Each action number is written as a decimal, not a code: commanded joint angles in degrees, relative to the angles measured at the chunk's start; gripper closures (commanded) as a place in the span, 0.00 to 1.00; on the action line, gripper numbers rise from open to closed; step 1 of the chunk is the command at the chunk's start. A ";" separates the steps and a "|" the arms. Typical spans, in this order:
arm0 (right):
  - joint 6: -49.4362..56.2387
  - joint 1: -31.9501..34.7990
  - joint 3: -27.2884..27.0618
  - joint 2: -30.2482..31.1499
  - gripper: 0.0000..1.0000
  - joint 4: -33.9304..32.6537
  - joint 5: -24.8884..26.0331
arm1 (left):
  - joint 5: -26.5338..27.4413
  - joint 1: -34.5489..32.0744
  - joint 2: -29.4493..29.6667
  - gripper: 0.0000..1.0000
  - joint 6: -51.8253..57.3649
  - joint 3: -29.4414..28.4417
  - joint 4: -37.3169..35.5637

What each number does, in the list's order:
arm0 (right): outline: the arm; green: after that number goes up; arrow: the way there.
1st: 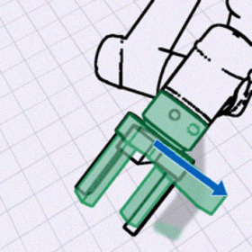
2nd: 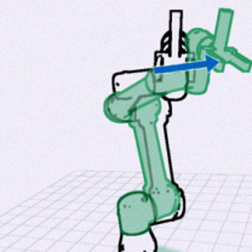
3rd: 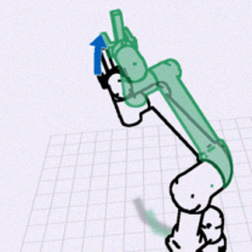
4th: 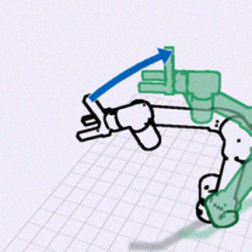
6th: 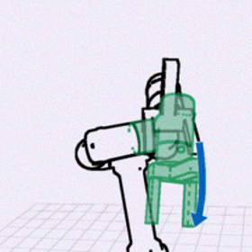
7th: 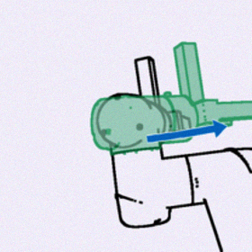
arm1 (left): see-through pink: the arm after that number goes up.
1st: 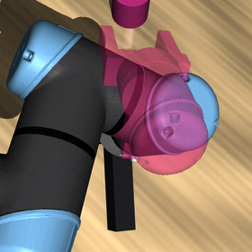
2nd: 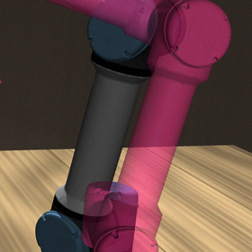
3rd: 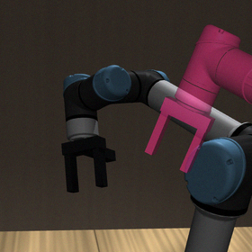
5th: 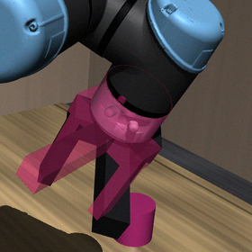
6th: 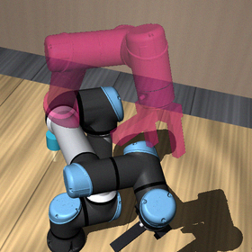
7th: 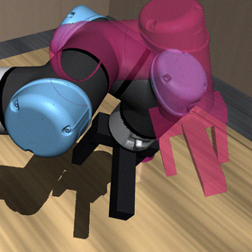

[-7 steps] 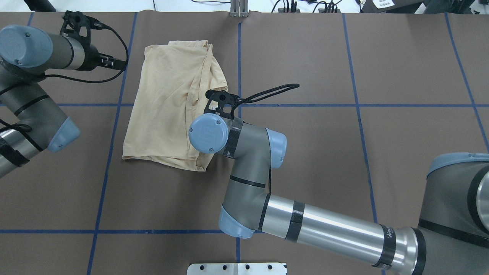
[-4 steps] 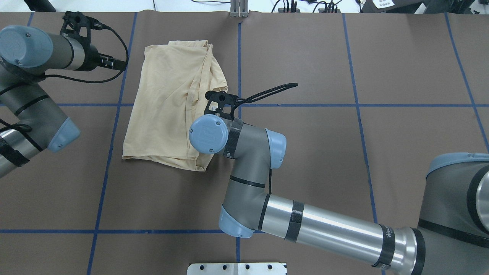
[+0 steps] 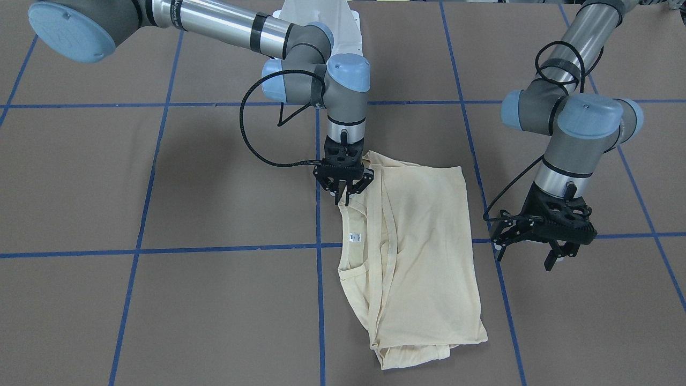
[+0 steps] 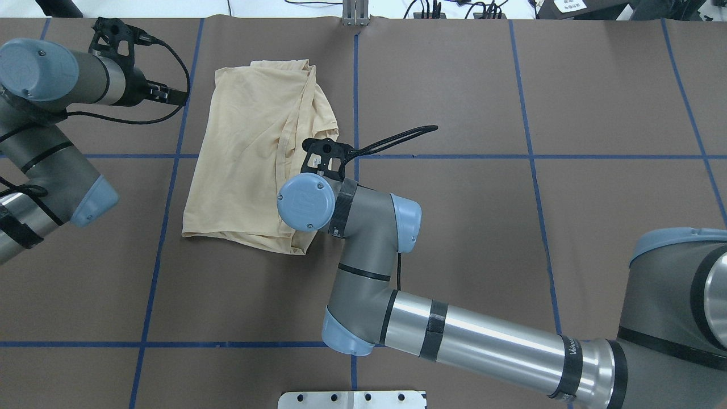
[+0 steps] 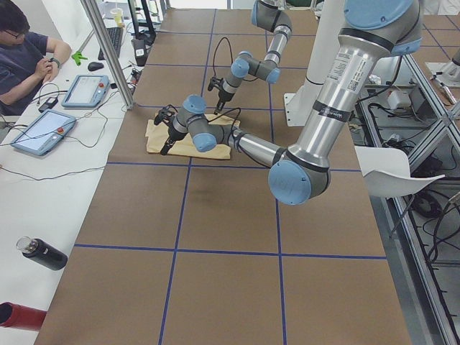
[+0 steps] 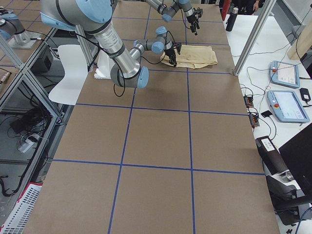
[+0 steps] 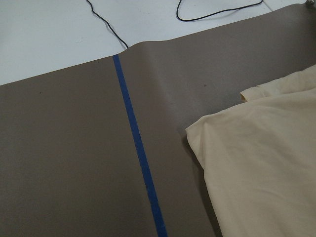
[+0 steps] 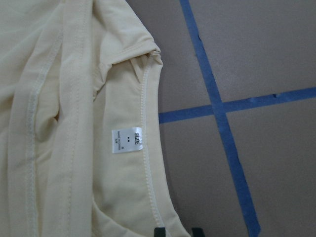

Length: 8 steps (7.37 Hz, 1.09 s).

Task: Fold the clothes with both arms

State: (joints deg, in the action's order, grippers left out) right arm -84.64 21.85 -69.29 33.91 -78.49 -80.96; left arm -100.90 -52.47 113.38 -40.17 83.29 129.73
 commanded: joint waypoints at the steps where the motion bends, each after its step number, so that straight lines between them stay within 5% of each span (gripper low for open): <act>1: 0.08 -0.23 1.18 -0.86 0.71 0.00 0.01 | 0.00 0.09 0.00 0.00 0.00 0.03 0.00; 3: 0.26 -0.23 0.83 -0.77 0.98 -0.96 -0.08 | 0.00 0.00 0.00 0.00 0.00 0.03 0.00; 6: 0.26 -0.14 -1.27 0.27 1.00 -2.37 -0.34 | -0.09 0.00 0.00 0.00 -0.09 0.29 0.00; 8: 2.27 -0.05 -12.12 8.93 1.00 -2.90 -0.69 | 0.00 0.35 0.09 0.00 -2.88 0.64 0.17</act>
State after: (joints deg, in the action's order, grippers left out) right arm -83.40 21.75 -74.86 37.53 -81.14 -81.47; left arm -100.97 -52.38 113.43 -41.20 83.68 129.77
